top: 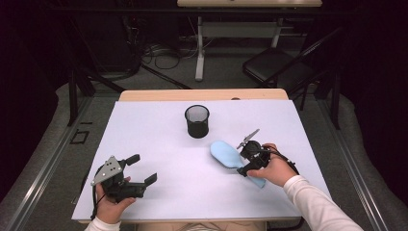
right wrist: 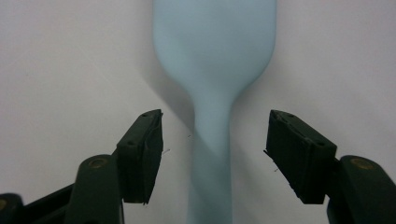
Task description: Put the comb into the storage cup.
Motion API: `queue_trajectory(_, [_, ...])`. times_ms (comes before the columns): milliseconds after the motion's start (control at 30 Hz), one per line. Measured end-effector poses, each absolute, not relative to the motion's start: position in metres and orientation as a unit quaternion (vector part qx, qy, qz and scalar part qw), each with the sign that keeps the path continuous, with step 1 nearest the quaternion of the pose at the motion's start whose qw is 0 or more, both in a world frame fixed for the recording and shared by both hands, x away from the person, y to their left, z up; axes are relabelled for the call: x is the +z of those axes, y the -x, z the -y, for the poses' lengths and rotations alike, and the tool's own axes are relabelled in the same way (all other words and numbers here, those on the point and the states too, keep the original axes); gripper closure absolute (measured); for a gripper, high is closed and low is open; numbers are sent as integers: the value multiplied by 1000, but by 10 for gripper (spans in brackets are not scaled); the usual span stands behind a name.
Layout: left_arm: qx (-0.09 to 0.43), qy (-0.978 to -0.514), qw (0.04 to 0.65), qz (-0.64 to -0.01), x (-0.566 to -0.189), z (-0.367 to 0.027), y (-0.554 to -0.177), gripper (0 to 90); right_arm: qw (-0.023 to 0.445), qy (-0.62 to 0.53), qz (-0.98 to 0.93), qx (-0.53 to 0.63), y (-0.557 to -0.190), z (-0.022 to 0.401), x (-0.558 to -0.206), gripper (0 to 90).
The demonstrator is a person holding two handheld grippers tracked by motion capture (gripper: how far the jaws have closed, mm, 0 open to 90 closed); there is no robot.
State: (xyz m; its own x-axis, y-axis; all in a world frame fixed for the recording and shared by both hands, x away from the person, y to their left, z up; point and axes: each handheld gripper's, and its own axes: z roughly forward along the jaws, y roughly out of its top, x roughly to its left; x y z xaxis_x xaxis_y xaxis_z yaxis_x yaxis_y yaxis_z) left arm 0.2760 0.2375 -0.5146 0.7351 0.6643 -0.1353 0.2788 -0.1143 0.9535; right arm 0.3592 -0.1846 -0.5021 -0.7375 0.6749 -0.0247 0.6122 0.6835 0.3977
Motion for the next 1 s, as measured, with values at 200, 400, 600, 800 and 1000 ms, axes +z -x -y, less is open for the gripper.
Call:
queue_trajectory(200, [166,-728,581,-325,-514,-238,-276,23,78,-355,-914,180,-360,184,-503,402])
queue_trajectory(400, [165,-727,582,-323,-515,-237,-276,23,75,-356,-915,176,-361,184,-506,397])
queue_trajectory(600, [164,-727,583,-324,-515,-238,-276,23,71,-356,-915,176,-363,183,-506,408])
queue_trajectory(800, [164,-728,581,-324,-515,-238,-276,23,68,-354,-916,174,-363,182,-508,414])
queue_trajectory(1000, [164,-728,581,-324,-515,-238,-276,23,69,-345,-922,163,-363,179,-511,418])
